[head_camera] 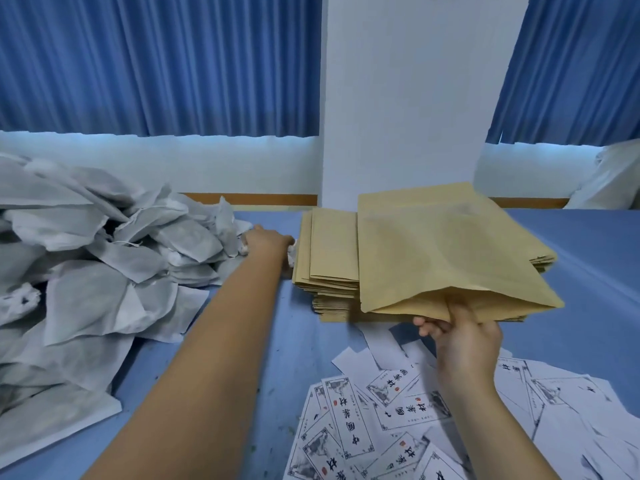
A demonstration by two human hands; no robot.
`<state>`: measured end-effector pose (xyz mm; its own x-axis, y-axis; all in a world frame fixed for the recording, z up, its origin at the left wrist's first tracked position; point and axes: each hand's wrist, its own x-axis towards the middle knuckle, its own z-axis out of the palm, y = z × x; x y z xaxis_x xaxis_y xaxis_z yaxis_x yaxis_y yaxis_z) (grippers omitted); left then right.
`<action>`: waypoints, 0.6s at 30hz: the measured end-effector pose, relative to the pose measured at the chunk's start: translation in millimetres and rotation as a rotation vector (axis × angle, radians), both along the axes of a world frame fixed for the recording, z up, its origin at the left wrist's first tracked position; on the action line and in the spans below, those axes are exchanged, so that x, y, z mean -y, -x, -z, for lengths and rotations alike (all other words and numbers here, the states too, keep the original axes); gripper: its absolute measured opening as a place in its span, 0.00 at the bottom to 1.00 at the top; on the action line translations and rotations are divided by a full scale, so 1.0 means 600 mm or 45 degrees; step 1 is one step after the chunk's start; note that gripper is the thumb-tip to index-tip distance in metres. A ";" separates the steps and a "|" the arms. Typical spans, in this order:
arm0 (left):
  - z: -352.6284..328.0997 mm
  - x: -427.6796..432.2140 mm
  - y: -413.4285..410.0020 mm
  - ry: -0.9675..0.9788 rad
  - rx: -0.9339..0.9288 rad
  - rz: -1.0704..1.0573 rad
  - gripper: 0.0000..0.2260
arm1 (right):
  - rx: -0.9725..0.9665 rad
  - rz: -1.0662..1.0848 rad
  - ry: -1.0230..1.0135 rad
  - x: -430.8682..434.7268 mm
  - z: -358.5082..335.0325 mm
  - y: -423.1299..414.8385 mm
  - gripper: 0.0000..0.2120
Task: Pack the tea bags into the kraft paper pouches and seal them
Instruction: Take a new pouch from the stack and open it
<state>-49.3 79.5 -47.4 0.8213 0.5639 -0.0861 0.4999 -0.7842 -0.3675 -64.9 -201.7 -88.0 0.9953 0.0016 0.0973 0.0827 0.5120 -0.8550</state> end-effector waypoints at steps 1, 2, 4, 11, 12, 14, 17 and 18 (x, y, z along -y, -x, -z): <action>-0.006 0.002 -0.004 0.005 -0.044 0.009 0.20 | 0.005 -0.003 0.001 0.000 0.000 0.001 0.13; -0.010 0.006 -0.002 0.050 -0.040 -0.025 0.19 | 0.009 -0.006 0.003 0.000 -0.001 0.002 0.13; -0.012 -0.002 -0.002 -0.059 -0.215 0.025 0.20 | 0.009 -0.013 0.009 0.001 -0.002 0.004 0.13; -0.021 0.052 0.073 0.116 -0.145 0.127 0.30 | 0.000 -0.002 0.022 0.002 -0.013 0.019 0.10; -0.025 0.060 0.087 0.219 -0.113 0.085 0.31 | 0.005 -0.006 0.042 0.002 -0.016 0.022 0.10; -0.033 0.086 0.123 0.228 -0.143 -0.010 0.34 | 0.031 -0.024 0.098 0.006 -0.028 0.030 0.09; -0.021 0.129 0.173 0.106 -0.054 0.081 0.33 | 0.096 -0.061 0.130 0.020 -0.057 0.043 0.08; -0.018 0.146 0.196 0.091 -0.002 0.132 0.32 | 0.119 -0.073 0.146 0.028 -0.069 0.052 0.08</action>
